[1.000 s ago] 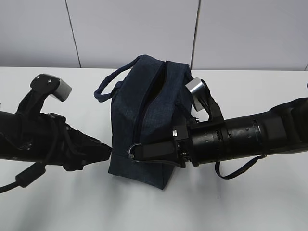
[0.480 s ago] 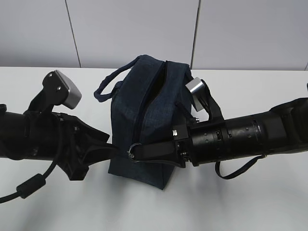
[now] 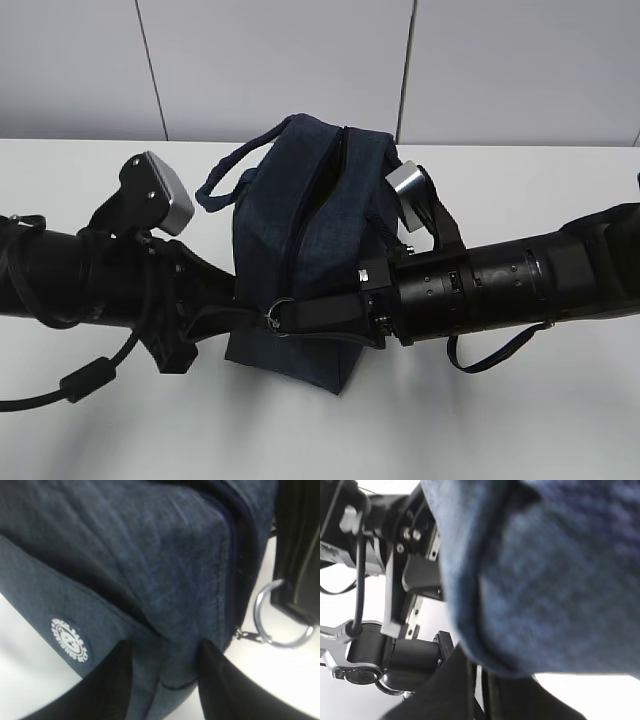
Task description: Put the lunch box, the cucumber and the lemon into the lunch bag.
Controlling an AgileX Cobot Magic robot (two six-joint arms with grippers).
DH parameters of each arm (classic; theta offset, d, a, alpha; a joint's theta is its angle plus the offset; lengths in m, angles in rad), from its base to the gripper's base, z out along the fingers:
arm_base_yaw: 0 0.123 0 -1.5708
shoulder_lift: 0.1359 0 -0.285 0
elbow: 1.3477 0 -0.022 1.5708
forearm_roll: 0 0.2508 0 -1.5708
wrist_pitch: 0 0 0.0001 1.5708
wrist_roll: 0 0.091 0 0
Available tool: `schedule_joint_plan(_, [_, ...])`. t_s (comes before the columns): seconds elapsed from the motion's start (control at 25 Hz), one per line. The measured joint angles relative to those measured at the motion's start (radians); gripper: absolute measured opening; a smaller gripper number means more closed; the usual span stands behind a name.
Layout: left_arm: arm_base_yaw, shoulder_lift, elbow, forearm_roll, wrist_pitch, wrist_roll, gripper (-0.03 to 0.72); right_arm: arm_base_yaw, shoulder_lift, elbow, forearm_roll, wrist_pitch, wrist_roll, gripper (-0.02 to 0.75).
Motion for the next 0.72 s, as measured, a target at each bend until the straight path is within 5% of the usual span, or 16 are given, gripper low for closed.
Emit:
schedule_joint_plan(0.28, [0.000,0.059,-0.054,0.000,0.013,0.002,0.270,0.000,0.000,0.000,0.000,-0.002,0.013,0.000])
schedule_joint_plan(0.56, [0.000,0.074,-0.056,0.000,0.046,0.002,0.032,-0.006,-0.034,0.000,0.000,-0.023,0.028,0.000])
schedule_joint_plan(0.72, [0.000,0.074,-0.056,0.000,0.055,-0.003,0.004,-0.006,-0.063,0.000,-0.002,-0.037,0.033,0.000])
